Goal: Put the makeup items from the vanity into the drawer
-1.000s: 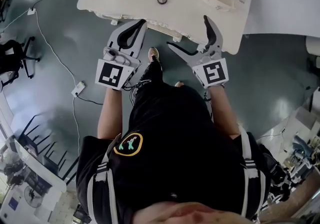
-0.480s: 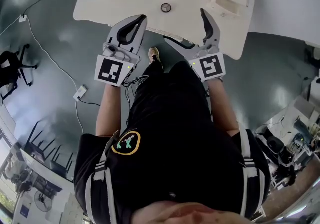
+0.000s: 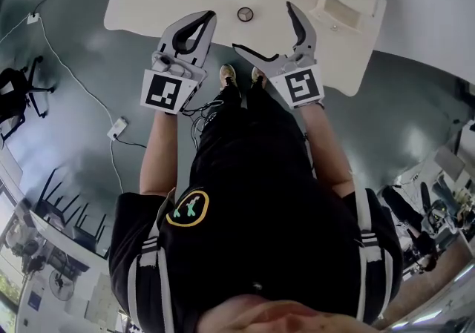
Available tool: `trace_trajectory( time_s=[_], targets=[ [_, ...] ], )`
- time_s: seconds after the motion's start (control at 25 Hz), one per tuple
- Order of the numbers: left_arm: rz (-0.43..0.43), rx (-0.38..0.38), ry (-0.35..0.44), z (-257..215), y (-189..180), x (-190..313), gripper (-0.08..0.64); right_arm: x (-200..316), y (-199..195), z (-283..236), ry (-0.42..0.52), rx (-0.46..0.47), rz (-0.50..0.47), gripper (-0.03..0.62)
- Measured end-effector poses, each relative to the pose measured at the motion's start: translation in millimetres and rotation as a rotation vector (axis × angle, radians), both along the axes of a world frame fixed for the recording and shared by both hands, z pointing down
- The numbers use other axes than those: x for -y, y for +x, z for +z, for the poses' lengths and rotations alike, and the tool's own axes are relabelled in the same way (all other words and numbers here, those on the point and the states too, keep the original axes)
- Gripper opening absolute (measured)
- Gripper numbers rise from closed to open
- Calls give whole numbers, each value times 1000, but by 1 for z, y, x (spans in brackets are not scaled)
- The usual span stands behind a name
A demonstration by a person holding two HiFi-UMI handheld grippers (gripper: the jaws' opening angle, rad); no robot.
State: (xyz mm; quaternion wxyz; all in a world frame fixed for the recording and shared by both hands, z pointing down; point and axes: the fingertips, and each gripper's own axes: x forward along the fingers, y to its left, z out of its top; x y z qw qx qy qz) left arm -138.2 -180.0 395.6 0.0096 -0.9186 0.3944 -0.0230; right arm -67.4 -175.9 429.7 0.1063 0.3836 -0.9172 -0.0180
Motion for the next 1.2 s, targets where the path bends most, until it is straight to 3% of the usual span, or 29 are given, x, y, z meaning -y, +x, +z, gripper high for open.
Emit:
trace_trajectory(
  time_s=[0.28,0.48,0.72,0.92,1.0,1.2],
  targets=[
    [-7,27,-31,30,6,18,18,31,-4,71,-88,-46,16,592],
    [-21,-42,-80,17,15,28,18,48,-10,132,-169,-104,10,561],
    [-16,-42,-68,11,14,36,18,59,-16,194,-293,-146,20,528],
    [-13,-46,-72,8,13,37,18,60,-16,224,-382,-191,29,491],
    [-12,-46,-75,9,13,38,18,61,-13,230,-381,-232,35,433],
    [-10,-44,-74,7,11,39,18,64,-12,231,-377,-300,47,376]
  ],
)
